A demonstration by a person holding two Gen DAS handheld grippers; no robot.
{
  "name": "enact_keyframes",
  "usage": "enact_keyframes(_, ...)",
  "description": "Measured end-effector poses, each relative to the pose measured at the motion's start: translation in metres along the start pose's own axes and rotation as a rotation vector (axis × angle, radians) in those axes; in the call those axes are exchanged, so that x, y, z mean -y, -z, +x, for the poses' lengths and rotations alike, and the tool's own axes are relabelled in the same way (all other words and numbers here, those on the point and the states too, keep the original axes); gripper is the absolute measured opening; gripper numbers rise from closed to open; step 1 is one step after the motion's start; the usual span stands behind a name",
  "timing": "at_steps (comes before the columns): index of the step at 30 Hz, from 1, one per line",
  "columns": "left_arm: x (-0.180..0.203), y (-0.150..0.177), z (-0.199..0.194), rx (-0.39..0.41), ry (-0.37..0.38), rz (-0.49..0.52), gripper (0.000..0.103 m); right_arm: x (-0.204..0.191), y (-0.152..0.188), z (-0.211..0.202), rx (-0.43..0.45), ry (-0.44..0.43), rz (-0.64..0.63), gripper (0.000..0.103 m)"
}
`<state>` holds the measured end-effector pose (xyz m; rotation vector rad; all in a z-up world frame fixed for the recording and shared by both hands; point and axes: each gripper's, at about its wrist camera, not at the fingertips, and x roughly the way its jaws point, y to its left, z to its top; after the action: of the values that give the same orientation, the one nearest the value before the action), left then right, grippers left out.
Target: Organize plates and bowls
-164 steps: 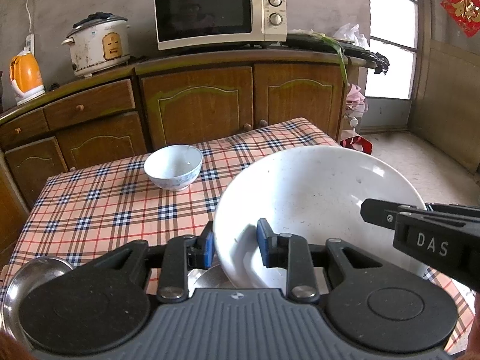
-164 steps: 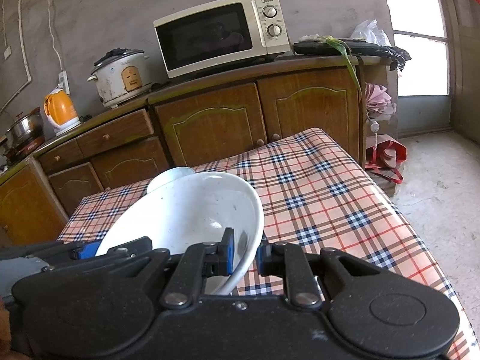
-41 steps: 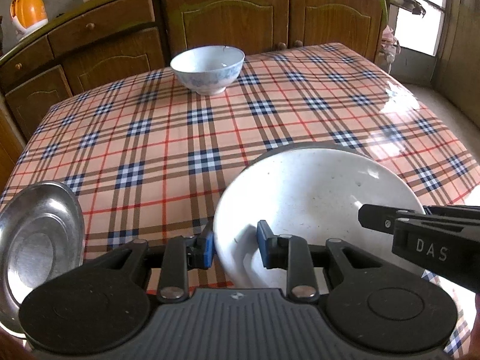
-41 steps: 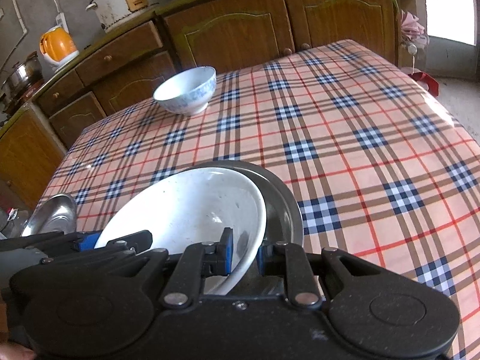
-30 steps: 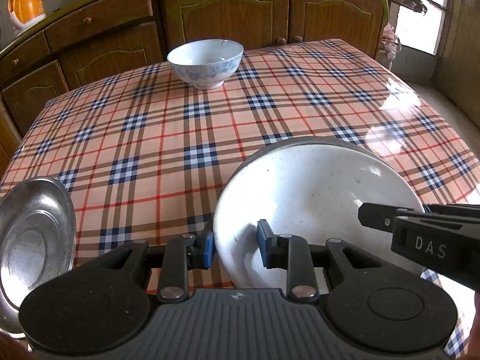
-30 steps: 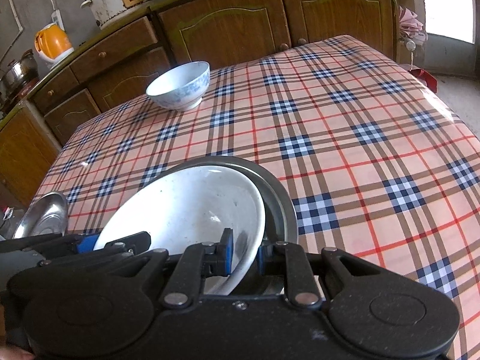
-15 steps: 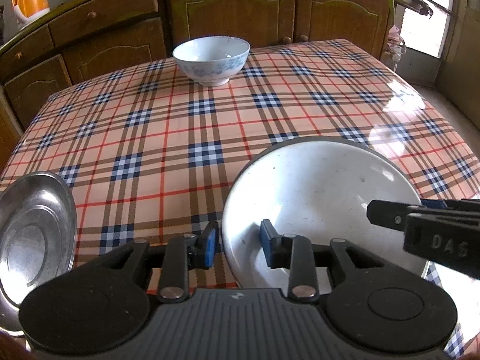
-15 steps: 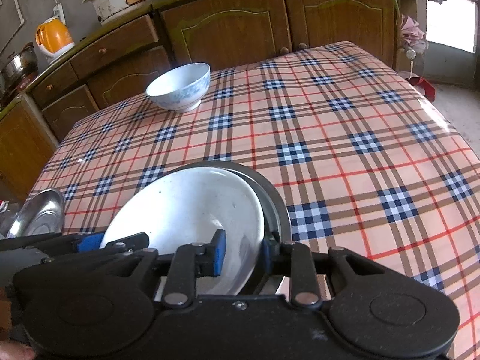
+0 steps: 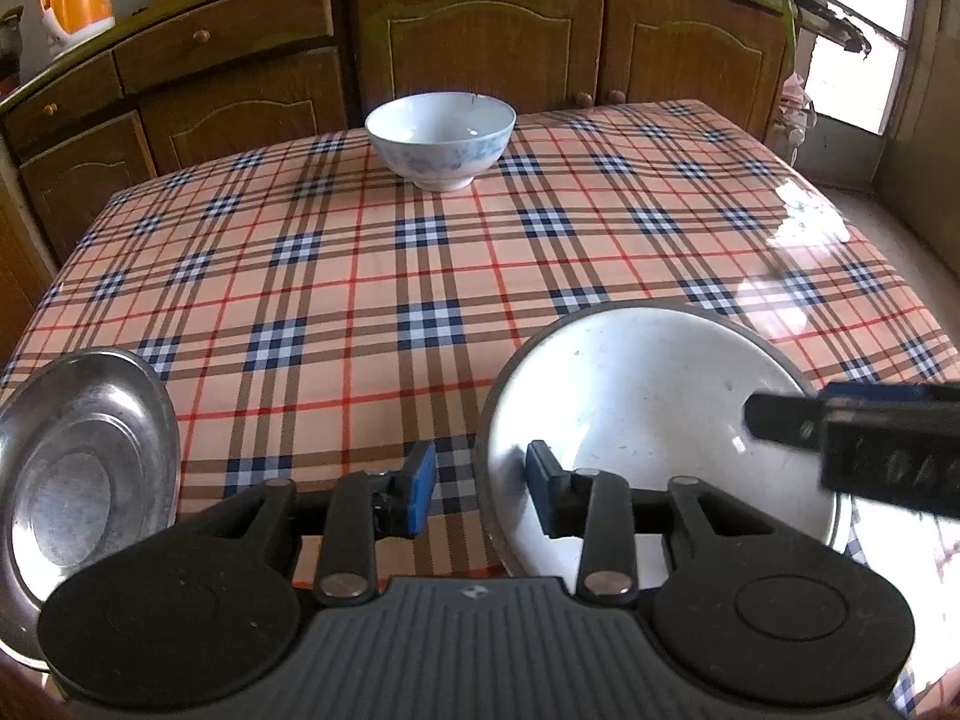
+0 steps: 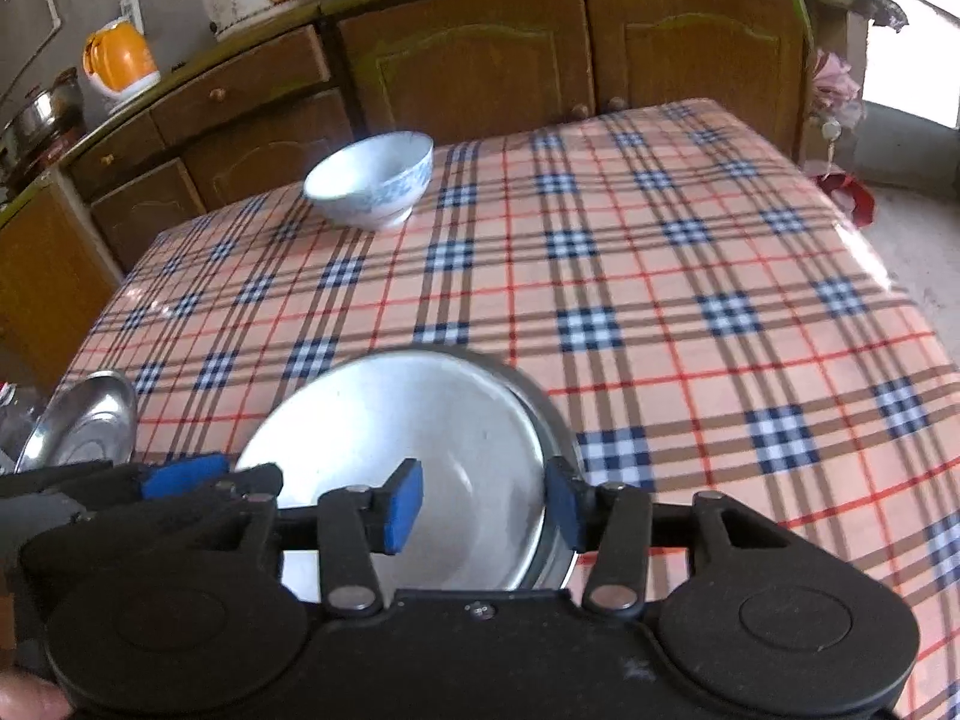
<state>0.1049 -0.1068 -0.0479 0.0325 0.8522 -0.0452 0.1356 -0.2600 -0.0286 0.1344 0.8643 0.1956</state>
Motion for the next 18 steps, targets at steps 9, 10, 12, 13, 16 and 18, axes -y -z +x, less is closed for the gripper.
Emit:
enact_keyframes(9, -0.001, -0.004, -0.02, 0.038, 0.013, -0.01, 0.042, 0.014, -0.006, -0.022, 0.053, -0.007, 0.042, 0.067)
enact_keyframes(10, -0.001, -0.005, -0.023, 0.044, 0.012, -0.01, 0.042, 0.013, -0.007, -0.025, 0.058, -0.011, 0.04, 0.067)
enact_keyframes(12, -0.001, -0.008, -0.031, 0.057, 0.011, -0.01, 0.045, 0.011, -0.008, -0.031, 0.069, -0.021, 0.035, 0.067)
enact_keyframes(13, -0.002, -0.009, -0.036, 0.063, 0.01, -0.013, 0.046, 0.01, -0.008, -0.035, 0.077, -0.026, 0.031, 0.067)
enact_keyframes(16, -0.003, -0.011, -0.05, 0.086, -0.004, -0.016, 0.05, 0.006, -0.009, -0.048, 0.102, -0.043, 0.021, 0.067)
enact_keyframes(18, -0.003, -0.012, -0.059, 0.1, -0.011, -0.015, 0.054, 0.004, -0.011, -0.058, 0.123, -0.057, 0.017, 0.067)
